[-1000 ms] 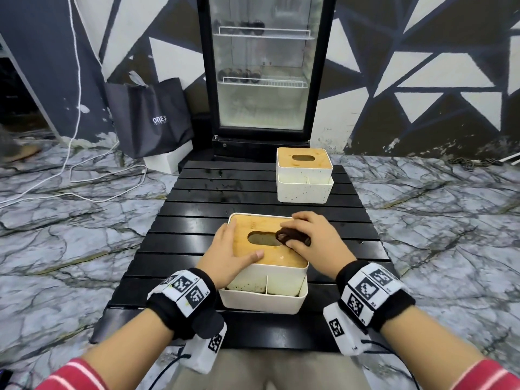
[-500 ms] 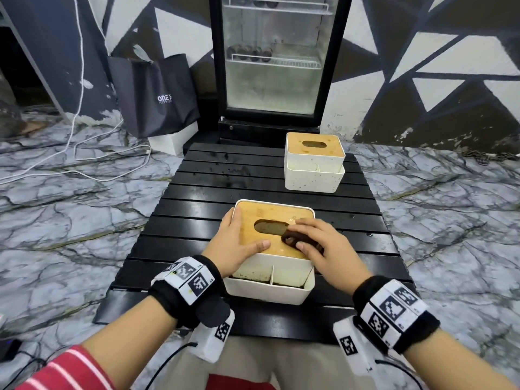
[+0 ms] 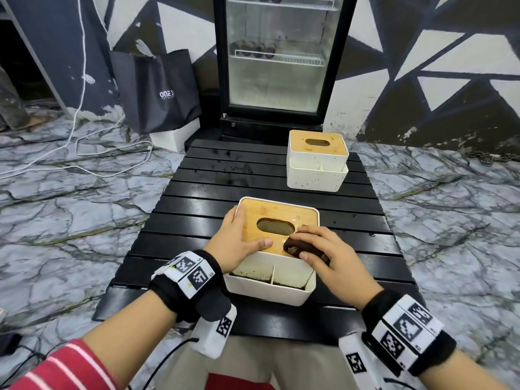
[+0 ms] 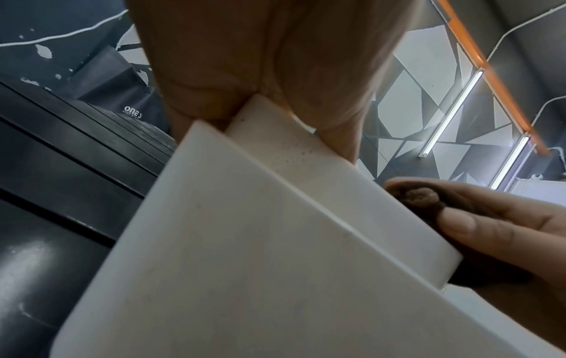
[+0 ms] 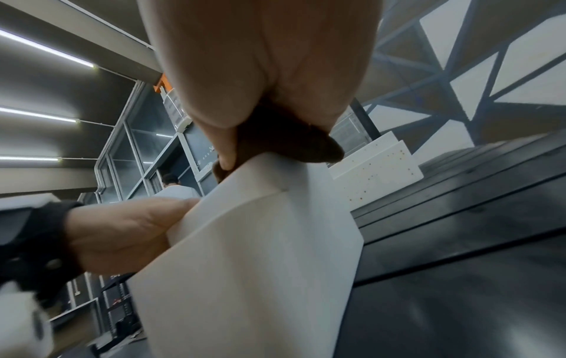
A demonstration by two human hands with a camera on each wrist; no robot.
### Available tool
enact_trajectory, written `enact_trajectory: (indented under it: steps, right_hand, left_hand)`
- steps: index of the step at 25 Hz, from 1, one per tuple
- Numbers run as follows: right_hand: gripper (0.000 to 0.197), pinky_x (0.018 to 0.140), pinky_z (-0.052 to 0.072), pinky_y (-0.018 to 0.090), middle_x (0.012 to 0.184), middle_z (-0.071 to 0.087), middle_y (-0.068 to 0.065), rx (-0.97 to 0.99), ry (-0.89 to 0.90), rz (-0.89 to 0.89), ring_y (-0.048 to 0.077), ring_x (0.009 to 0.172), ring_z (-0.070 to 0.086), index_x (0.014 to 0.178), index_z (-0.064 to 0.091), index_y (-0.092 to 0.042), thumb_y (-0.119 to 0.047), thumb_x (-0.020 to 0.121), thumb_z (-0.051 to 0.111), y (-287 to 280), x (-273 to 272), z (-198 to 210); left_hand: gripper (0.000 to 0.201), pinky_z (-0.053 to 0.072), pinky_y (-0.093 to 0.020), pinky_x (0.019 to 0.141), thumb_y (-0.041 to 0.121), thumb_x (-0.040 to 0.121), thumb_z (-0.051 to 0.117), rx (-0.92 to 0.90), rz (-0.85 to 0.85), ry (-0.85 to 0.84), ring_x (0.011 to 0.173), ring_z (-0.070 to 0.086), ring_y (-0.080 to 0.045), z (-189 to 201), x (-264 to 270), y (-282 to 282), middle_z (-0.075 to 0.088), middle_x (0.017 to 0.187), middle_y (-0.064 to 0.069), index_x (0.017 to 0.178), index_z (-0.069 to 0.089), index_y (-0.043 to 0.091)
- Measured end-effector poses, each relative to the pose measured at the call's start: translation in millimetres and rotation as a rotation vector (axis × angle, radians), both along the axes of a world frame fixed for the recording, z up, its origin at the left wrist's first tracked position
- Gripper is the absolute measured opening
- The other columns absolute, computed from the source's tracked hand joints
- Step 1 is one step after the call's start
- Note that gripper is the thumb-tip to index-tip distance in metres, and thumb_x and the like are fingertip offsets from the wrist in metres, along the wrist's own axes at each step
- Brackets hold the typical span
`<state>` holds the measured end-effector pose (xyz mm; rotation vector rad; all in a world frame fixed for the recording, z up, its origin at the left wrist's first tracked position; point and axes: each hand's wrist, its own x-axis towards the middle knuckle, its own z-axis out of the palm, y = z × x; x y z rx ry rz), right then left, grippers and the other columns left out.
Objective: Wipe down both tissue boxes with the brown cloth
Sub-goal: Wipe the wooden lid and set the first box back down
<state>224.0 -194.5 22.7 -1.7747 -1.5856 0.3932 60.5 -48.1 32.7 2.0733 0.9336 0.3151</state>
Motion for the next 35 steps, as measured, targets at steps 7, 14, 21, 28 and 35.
enact_trajectory:
  steps: [7,14,21,28,35]
  right_hand:
    - [0.032,0.101,0.032,0.024,0.123,0.048,-0.009,-0.041,-0.037,-0.069,0.01,0.118,0.043,0.118,0.058,-0.025,-0.014,0.089,0.055,41,24,12]
    - [0.031,0.093,0.032,0.019,0.123,0.051,-0.005,-0.041,-0.021,-0.13,0.012,0.113,0.046,0.117,0.058,-0.024,-0.014,0.088,0.055,48,22,14]
    - [0.033,0.09,0.028,0.018,0.109,0.047,-0.009,-0.066,-0.024,-0.266,0.017,0.106,0.038,0.118,0.058,-0.029,-0.02,0.087,0.058,20,8,17]
    - [0.03,0.088,0.033,0.014,0.103,0.049,-0.012,-0.169,-0.017,-0.122,0.009,0.102,0.045,0.115,0.059,-0.032,-0.026,0.086,0.059,-16,-30,36]
    - [0.03,0.095,0.03,0.019,0.112,0.05,-0.009,-0.032,-0.038,-0.244,0.015,0.112,0.042,0.114,0.06,-0.027,-0.02,0.085,0.06,13,-1,26]
  left_hand:
    - [0.095,0.031,-0.025,0.106,0.042,0.083,0.065,-0.005,-0.005,0.03,0.132,0.032,-0.012,1,-1,0,0.009,0.154,0.004,0.15,0.002,0.017]
    - [0.12,0.023,-0.019,0.105,0.05,0.068,0.077,-0.025,-0.077,0.021,0.136,0.021,-0.007,-3,-8,7,0.006,0.155,0.007,0.15,-0.007,0.023]
    - [0.109,0.027,-0.036,0.114,0.031,0.068,0.082,0.059,0.076,-0.036,0.14,0.028,-0.018,6,-7,34,0.024,0.154,-0.003,0.15,0.011,0.021]
    - [0.059,0.032,-0.03,0.105,0.032,0.09,0.059,0.138,0.119,0.016,0.13,0.042,-0.02,15,16,21,0.043,0.144,-0.003,0.143,0.036,0.018]
    - [0.056,0.038,-0.051,0.1,0.052,0.084,0.057,0.123,0.013,0.043,0.113,0.051,-0.023,-1,21,-8,0.045,0.109,0.013,0.129,0.032,0.029]
